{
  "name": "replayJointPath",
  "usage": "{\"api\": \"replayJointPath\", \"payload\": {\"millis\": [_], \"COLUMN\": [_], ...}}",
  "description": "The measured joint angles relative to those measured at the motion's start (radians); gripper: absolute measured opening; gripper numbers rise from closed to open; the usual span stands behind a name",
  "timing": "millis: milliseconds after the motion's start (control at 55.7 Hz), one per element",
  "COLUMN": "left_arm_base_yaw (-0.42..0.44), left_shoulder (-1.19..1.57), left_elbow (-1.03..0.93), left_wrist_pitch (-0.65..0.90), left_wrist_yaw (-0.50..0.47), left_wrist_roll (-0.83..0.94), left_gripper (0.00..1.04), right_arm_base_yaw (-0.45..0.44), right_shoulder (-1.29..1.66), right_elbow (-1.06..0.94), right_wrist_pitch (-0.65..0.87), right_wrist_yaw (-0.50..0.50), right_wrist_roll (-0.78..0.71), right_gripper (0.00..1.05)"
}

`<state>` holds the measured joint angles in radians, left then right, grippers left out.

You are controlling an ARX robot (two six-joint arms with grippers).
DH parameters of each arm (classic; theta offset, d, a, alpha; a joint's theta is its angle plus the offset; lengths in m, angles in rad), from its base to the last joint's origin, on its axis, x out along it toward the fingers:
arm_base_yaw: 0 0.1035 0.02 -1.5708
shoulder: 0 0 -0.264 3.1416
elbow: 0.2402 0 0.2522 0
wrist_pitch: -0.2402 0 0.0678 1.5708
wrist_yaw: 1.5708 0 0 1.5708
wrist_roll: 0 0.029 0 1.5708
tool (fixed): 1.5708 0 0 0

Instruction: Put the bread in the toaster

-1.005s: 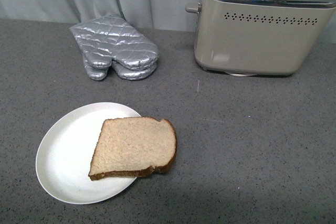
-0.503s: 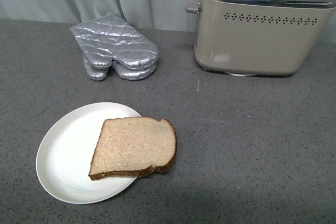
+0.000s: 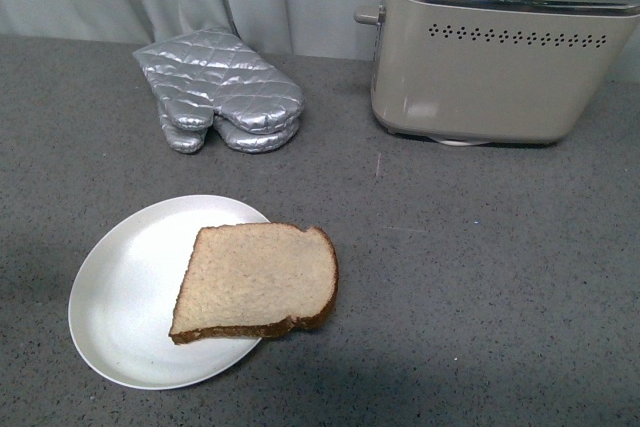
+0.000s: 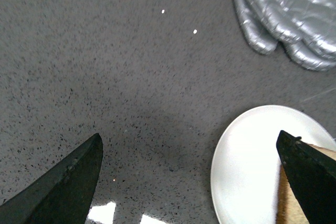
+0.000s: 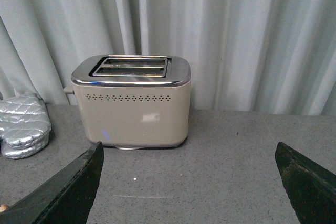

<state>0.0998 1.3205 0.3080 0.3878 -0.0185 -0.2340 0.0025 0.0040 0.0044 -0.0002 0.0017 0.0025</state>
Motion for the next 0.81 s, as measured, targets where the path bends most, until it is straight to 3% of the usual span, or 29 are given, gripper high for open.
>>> {"api": "replayJointPath", "payload": {"millis": [162,413,808], "left_arm_base_yaw": [0.008,-0.01,-0.052], "left_shoulder": [0.27,0.516,0.613], "left_elbow": [0.081,0.213,0.306], "left_wrist_pitch": [0.006,0.002,-0.045], "left_wrist_yaw": [0.117,0.08,0.101], "left_wrist_roll": [-0.005,0.051,0.089], "left_gripper": [0.98,0.98,0.98], "right_arm_base_yaw": [0.0,0.0,0.0], "right_shoulder": [0.0,0.0,0.0], "right_elbow": [0.0,0.0,0.0], "right_wrist_pitch": [0.0,0.0,0.0], "right_wrist_yaw": [0.0,0.0,0.0], "right_wrist_roll": [0.0,0.0,0.0], "right_gripper": [0.95,0.95,0.95]}}
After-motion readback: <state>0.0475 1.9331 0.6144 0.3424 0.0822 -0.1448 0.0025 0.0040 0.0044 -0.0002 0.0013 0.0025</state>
